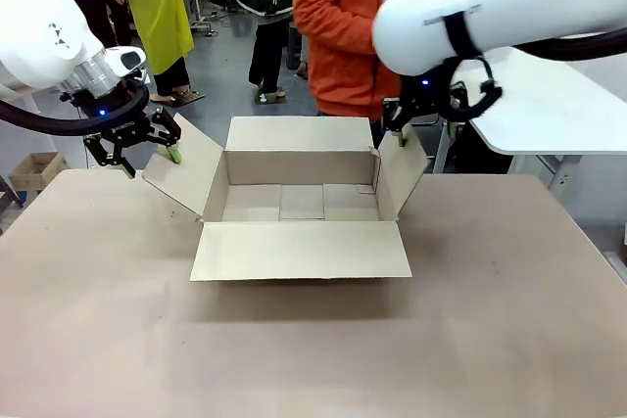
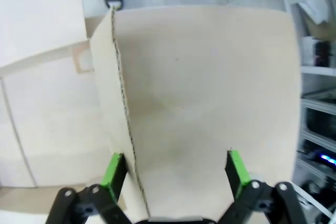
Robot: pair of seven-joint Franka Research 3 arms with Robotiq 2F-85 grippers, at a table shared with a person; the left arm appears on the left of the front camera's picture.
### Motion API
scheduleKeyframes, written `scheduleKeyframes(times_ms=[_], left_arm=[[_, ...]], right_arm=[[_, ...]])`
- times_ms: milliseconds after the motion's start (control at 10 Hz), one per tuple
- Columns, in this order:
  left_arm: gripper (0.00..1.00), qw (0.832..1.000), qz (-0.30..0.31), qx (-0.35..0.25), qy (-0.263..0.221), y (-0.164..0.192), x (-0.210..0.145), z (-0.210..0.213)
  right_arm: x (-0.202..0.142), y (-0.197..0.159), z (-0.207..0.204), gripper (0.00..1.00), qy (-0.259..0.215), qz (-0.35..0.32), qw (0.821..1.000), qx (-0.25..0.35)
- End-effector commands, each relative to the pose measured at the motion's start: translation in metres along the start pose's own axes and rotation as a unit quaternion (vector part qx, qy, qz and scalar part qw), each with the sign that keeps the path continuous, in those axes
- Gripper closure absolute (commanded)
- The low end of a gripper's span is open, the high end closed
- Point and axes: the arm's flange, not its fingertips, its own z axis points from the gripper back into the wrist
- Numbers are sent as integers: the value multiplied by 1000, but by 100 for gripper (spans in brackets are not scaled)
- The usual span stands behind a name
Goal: Pack the gift set into the box.
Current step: Place both hands on the side flaps of the Package Box and spread them outward, then lift both hands away from the flaps of the Package Box.
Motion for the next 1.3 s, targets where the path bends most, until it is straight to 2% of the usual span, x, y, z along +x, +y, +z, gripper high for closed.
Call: scheduleKeyframes(times_ms=[0, 200, 300, 400, 500, 1200], left_arm=[[0, 1000, 5, 8, -3, -1, 0, 2], [0, 1000, 5, 8, -3, -1, 0, 2], [0, 1000, 5, 8, -3, -1, 0, 2], [0, 1000, 5, 8, -3, -1, 0, 2], [0, 1000, 5, 8, -3, -1, 0, 2], [0, 1000, 5, 8, -3, -1, 0, 2]], right_arm=[[-21, -49, -28, 0, -22, 19, 994, 107], [-18, -80, -63, 0, -36, 32, 977, 208], [-17, -92, -84, 0, -52, 39, 961, 267], [-15, -99, -102, 0, -60, 27, 951, 303], [-12, -83, -65, 0, -61, -4, 981, 183], [-12, -83, -65, 0, -61, -4, 981, 183]])
